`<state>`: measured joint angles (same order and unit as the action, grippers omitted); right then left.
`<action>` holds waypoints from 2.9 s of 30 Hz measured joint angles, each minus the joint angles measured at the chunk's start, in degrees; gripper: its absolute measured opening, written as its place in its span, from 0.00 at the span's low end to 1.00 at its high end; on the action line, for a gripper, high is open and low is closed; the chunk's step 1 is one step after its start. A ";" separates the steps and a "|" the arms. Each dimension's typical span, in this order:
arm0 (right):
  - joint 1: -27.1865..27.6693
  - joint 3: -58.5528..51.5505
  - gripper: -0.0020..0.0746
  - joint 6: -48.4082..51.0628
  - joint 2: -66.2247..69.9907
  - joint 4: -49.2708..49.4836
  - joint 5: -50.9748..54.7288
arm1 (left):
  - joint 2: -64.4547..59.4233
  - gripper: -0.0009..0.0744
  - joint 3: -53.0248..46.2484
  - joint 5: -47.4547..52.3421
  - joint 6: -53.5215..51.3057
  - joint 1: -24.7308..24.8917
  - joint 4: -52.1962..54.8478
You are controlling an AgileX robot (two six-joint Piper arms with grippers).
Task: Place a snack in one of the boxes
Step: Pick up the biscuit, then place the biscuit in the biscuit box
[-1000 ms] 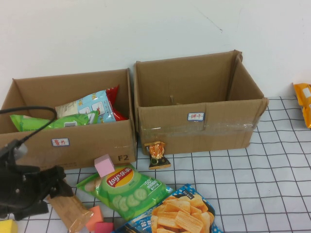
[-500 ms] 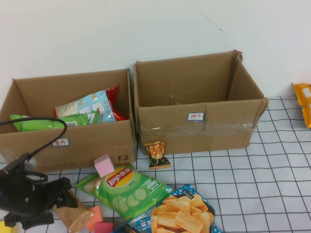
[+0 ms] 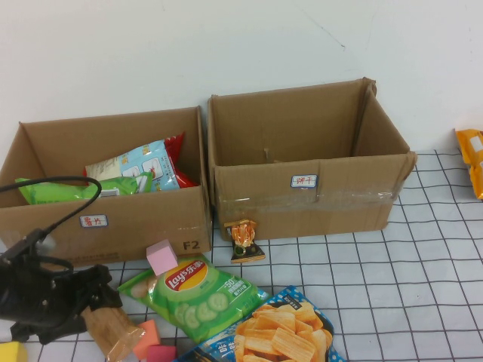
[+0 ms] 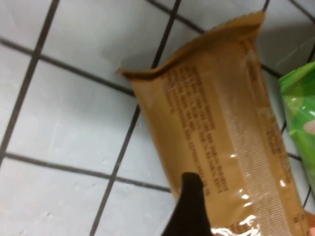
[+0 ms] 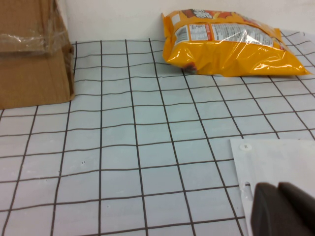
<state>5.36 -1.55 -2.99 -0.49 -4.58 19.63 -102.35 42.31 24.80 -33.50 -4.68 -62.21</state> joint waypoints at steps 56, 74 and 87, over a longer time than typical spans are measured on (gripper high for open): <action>0.00 0.00 0.02 0.00 0.00 0.10 0.00 | -6.34 0.22 4.13 9.18 -7.03 -0.36 -1.02; 0.00 0.00 0.02 0.00 0.00 0.10 0.00 | 16.02 0.19 4.13 16.77 -8.46 -0.36 5.21; 0.00 0.00 0.02 0.00 0.00 0.10 0.00 | 28.78 0.19 10.46 18.30 -25.33 3.52 -17.85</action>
<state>5.36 -1.55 -2.99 -0.49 -4.48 19.63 -73.57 52.77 43.10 -58.83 -1.16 -80.05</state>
